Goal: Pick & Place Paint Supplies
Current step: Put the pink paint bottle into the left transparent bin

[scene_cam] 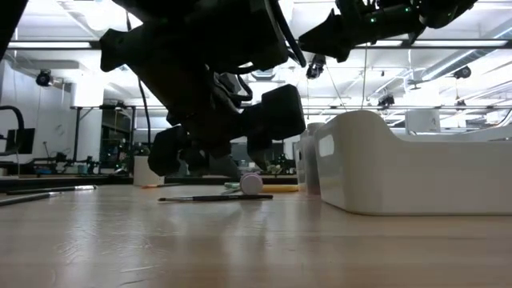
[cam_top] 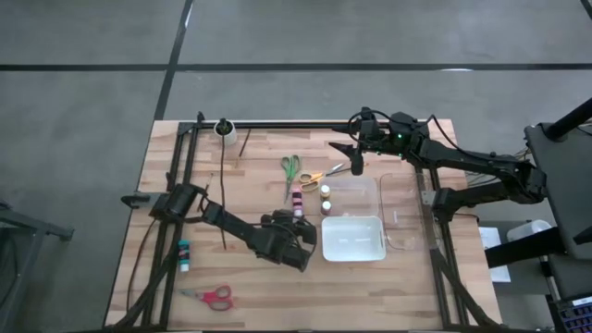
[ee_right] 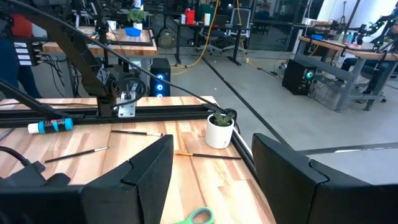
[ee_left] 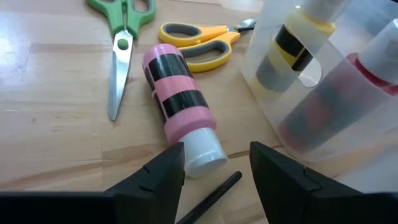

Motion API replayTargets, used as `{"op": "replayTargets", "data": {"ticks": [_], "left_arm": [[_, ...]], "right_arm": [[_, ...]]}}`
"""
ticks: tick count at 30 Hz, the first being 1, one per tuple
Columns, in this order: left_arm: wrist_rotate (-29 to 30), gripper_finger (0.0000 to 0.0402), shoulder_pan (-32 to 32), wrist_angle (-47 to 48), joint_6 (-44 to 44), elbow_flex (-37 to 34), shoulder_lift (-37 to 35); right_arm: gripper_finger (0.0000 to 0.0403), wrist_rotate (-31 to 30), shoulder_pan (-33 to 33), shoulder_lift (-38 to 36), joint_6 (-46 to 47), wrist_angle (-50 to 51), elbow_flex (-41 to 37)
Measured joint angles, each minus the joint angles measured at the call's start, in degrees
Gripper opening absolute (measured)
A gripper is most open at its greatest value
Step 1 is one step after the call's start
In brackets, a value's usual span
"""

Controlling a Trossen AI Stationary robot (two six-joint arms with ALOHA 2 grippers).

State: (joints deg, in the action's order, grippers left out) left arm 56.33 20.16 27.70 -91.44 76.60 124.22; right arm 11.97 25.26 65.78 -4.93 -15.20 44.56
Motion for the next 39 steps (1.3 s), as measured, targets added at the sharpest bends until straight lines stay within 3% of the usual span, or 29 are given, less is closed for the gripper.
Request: {"op": "replayTargets", "data": {"ticks": [4,12,15,39], "left_arm": [[0.03,0.0198,0.0,0.23,-0.22,0.0,-0.41],[0.01,0.0287,0.0,0.38,-1.35,0.0,-0.43],[-0.28,0.0304,0.0,0.38,-1.35,0.0,-0.43],[-3.45,0.0308,-1.13,-1.12,-0.48,-0.07,2.06]], "right_arm": [[0.0217,0.02,0.02,0.0,0.0,0.0,-0.01],[0.0217,0.02,0.02,0.0,0.0,0.0,-0.01],[0.0217,0.02,0.0,0.0,0.0,0.0,-0.01],[0.0217,0.01,0.02,0.0,0.0,-0.02,0.0]]}}
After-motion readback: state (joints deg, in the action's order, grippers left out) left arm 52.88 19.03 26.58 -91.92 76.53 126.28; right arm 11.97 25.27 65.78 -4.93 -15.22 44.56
